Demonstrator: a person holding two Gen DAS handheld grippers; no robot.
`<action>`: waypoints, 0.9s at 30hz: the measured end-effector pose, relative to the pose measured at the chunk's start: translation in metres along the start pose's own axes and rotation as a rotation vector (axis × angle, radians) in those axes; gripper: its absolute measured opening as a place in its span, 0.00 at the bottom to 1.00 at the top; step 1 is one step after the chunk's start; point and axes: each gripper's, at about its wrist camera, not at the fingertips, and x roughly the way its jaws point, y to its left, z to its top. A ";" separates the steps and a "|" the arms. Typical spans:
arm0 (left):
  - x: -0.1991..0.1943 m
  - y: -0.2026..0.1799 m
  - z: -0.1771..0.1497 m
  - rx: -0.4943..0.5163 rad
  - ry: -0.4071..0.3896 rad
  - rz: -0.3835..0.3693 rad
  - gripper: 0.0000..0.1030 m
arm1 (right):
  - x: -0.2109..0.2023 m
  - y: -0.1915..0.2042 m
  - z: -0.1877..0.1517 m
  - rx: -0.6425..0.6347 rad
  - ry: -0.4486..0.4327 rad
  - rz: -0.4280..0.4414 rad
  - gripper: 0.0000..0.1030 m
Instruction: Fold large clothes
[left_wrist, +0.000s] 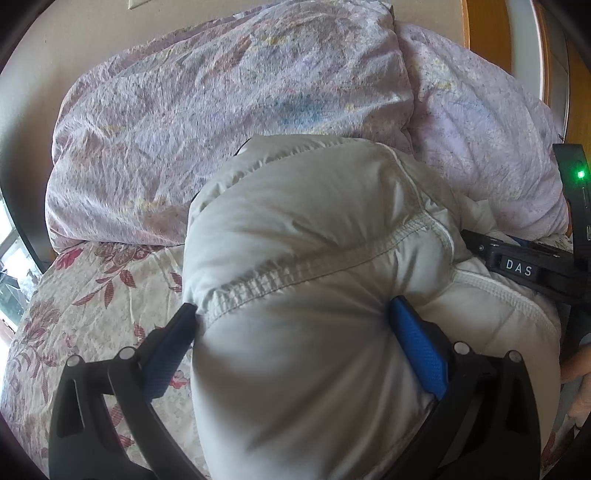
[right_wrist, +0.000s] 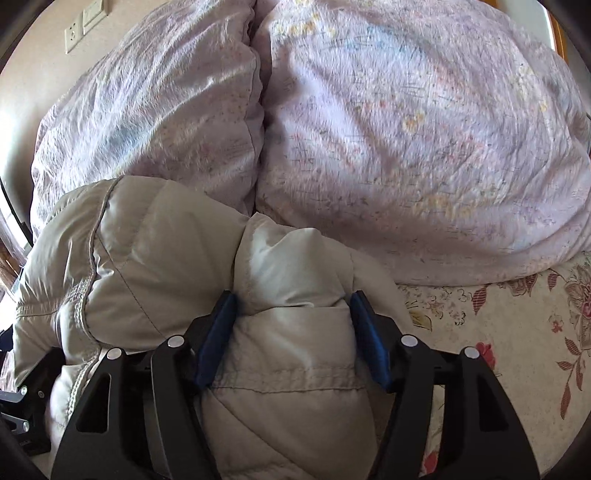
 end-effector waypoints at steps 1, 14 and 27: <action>0.000 0.000 0.000 0.000 -0.001 0.000 0.98 | 0.002 -0.001 0.000 -0.002 0.002 0.001 0.63; 0.002 0.003 -0.002 -0.020 -0.016 -0.016 0.98 | -0.048 -0.010 -0.023 0.050 -0.053 0.038 0.62; -0.014 0.015 -0.003 -0.107 0.030 -0.066 0.98 | -0.082 -0.007 -0.044 0.037 0.023 0.003 0.66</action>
